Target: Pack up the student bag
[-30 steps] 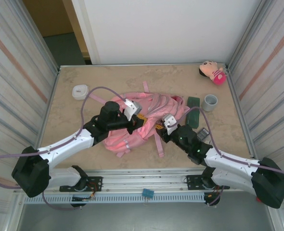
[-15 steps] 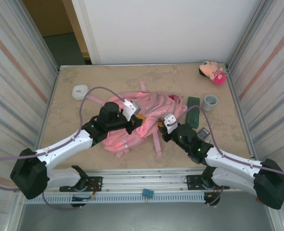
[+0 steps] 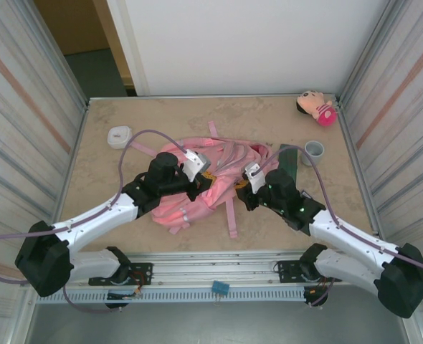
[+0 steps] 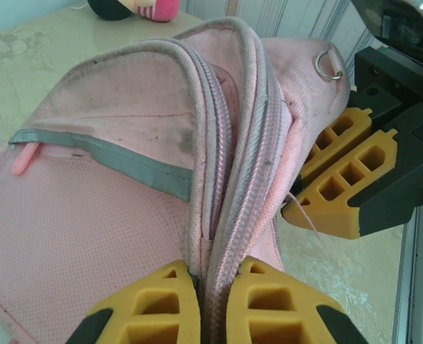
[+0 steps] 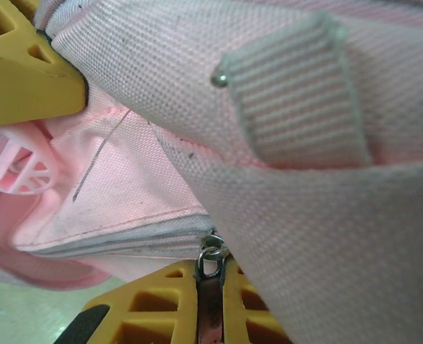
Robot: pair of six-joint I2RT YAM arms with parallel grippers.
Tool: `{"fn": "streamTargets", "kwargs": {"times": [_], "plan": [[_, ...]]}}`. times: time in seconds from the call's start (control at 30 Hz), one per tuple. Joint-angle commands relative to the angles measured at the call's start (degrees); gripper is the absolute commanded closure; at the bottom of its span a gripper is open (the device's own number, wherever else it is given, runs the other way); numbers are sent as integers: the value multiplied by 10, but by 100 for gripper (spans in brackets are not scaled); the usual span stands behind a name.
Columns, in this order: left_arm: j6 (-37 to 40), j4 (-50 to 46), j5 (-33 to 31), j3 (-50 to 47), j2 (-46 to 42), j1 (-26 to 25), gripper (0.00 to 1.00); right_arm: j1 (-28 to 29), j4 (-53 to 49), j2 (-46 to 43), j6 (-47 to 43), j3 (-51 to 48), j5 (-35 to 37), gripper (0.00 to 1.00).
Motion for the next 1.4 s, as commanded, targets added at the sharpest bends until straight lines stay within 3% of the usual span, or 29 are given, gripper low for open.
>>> {"fn": "streamTargets", "kwargs": {"times": [0.0,0.37,0.57,0.67,0.87,1.07,1.37], "plan": [[5,26,6,15,-14,2,98,-8,-53,13,71,36,-69,100],[5,17,0,13,-16,2,96,-56,-69,38,181,55,-159,100],[9,14,-4,13,-20,2,96,-57,-114,30,176,69,-85,100],[12,11,-7,12,-20,2,97,-56,-108,23,160,67,-98,100],[4,26,7,12,-20,2,97,-9,-95,41,145,70,-56,100],[-3,36,26,15,-26,2,98,16,-46,52,144,50,7,91],[-16,58,44,3,-46,2,98,26,10,69,144,33,32,81]]}}
